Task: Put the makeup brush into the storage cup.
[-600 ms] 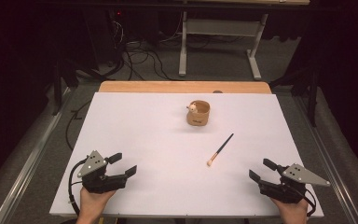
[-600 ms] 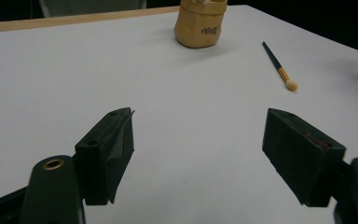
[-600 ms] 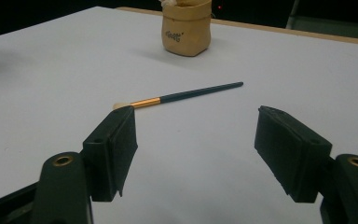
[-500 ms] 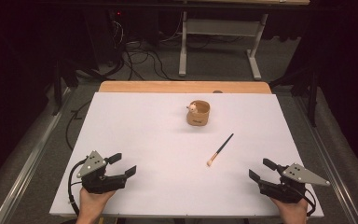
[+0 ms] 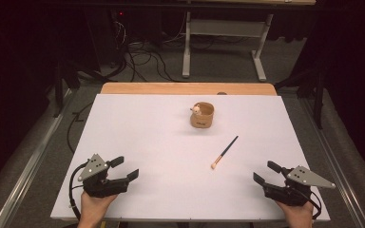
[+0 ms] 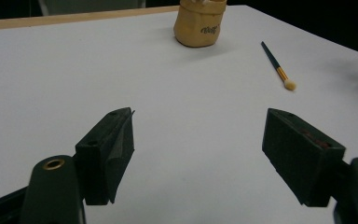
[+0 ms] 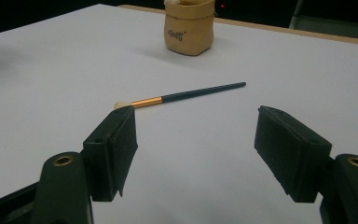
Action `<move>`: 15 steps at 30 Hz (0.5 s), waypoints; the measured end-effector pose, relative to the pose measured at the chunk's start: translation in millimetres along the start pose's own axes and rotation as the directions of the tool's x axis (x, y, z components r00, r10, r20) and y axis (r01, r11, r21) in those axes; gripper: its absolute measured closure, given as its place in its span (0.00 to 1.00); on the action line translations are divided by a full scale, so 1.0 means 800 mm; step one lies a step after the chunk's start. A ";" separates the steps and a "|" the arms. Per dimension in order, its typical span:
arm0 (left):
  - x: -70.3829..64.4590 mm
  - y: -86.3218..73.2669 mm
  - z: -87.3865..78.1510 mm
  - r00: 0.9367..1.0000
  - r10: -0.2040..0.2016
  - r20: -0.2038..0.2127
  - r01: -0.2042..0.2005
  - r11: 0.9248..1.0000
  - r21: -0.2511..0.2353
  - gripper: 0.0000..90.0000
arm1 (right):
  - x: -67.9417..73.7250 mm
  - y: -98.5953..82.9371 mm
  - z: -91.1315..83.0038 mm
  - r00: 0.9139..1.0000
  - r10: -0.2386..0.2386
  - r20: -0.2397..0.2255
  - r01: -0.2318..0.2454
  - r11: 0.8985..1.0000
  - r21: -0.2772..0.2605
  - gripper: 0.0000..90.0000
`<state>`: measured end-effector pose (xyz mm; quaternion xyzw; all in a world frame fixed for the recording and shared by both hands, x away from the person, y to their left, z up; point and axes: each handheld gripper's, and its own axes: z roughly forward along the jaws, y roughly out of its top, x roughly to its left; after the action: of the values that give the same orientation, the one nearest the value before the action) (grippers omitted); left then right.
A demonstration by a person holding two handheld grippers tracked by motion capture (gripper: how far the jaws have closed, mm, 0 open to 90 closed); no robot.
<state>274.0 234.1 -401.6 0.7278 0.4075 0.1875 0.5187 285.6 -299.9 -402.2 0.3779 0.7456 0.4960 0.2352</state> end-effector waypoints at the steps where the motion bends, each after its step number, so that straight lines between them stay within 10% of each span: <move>1: 0.000 0.000 0.000 1.000 -0.001 0.000 0.001 1.000 0.000 0.29 | 0.000 0.000 0.000 1.000 0.000 0.000 0.000 1.000 0.000 0.35; 15: 0.001 0.000 -0.001 1.000 -0.001 -0.003 0.001 1.000 -0.003 0.29 | 0.001 0.001 -0.003 1.000 0.019 -0.020 -0.019 1.000 -0.021 0.35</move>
<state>273.6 235.1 -401.2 0.7265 0.4085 0.1891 0.5192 283.7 -300.6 -400.9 0.3774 0.7390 0.5098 0.2270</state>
